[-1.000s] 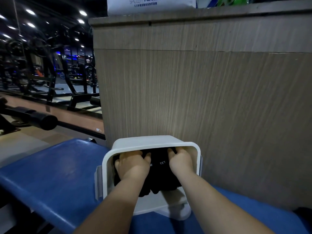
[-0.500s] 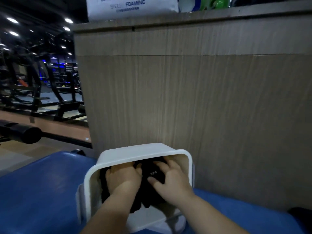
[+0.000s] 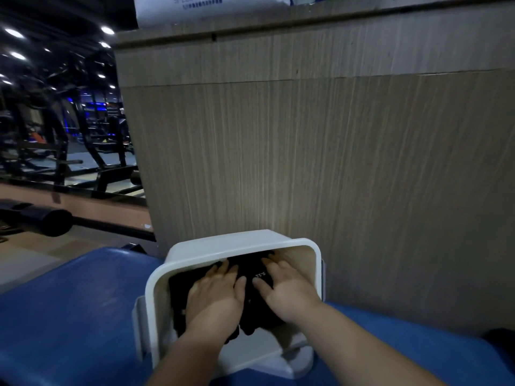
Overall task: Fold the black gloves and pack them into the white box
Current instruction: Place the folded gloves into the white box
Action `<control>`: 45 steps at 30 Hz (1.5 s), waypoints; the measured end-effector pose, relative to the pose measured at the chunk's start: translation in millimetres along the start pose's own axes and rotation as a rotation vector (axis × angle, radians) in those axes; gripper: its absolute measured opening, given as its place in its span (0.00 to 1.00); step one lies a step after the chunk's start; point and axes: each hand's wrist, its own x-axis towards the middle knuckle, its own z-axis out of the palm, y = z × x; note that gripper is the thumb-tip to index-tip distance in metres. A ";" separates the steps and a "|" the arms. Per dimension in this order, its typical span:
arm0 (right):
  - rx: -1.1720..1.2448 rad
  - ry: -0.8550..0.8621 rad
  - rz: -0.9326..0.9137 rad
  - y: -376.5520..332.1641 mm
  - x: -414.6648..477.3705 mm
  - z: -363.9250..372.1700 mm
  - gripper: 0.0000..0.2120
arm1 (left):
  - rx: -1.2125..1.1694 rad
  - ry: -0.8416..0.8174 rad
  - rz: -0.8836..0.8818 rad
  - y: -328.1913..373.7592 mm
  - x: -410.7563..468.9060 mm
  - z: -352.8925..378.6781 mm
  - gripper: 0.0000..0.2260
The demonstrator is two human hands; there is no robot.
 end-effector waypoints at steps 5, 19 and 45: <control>-0.018 -0.050 0.019 -0.2 1.0 1.9 0.28 | 0.026 -0.035 -0.005 -2.7 -0.8 6.2 0.21; -0.029 0.139 -0.066 -15.5 -12.9 -6.8 0.29 | -0.034 0.073 0.003 -0.4 -9.9 -14.3 0.19; -0.181 0.370 0.233 164.5 -206.8 -82.4 0.15 | -0.464 -0.268 0.100 192.9 -113.4 68.8 0.13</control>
